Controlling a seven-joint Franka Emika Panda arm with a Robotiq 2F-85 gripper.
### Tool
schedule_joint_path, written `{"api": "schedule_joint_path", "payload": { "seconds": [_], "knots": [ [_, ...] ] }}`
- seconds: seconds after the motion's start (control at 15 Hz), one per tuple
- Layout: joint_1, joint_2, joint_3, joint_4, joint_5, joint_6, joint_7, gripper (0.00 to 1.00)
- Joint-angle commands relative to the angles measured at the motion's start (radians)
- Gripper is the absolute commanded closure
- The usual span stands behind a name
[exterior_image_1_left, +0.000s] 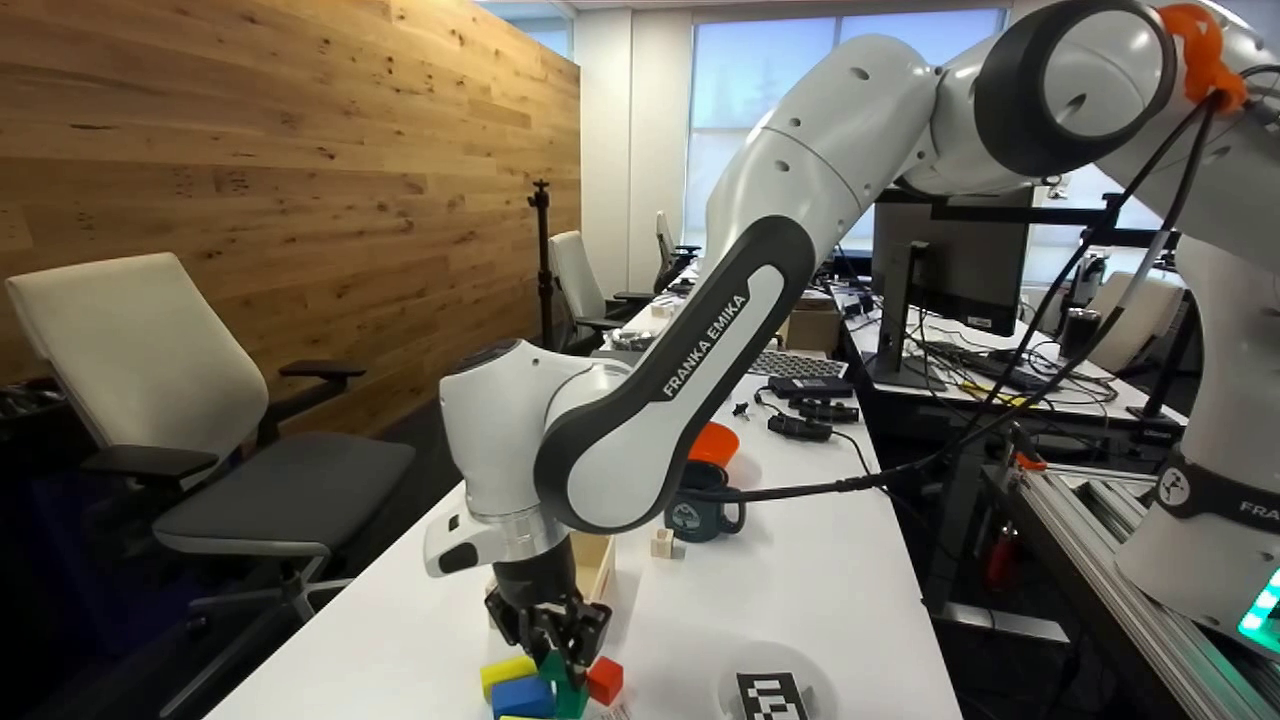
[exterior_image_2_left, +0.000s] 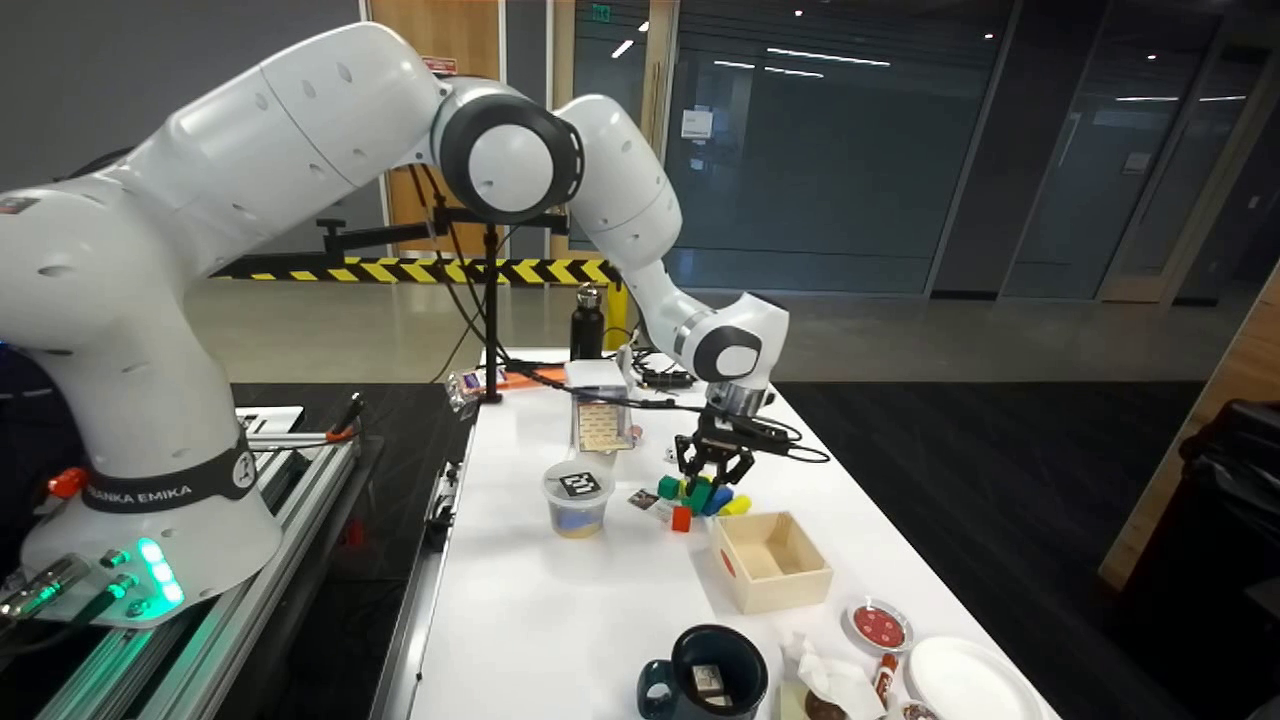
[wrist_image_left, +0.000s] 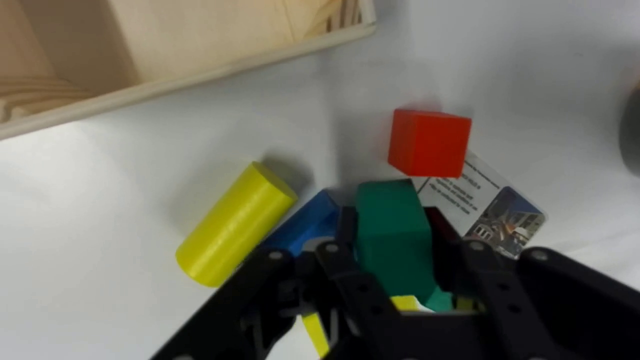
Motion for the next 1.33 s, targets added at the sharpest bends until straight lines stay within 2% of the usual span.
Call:
{"api": "schedule_joint_path", "payload": {
  "seconds": [0.0, 0.27, 0.4, 0.73, 1.0, 1.13, 1.27],
  "knots": [
    [0.021, -0.085, -0.024, -0.071, -0.062, 0.045, 0.064, 0.88],
    [0.027, -0.176, -0.028, -0.146, -0.088, 0.084, 0.113, 0.88],
    [0.035, -0.193, -0.027, -0.146, -0.103, 0.093, 0.126, 0.88],
    [0.074, -0.128, -0.055, -0.007, -0.182, 0.064, 0.120, 0.88],
    [0.062, -0.086, -0.059, 0.067, -0.183, 0.044, 0.102, 0.88],
    [0.078, -0.063, -0.081, 0.111, -0.196, -0.004, 0.113, 0.88],
    [0.112, -0.042, -0.122, 0.160, -0.242, -0.105, 0.123, 0.88]
  ]
}}
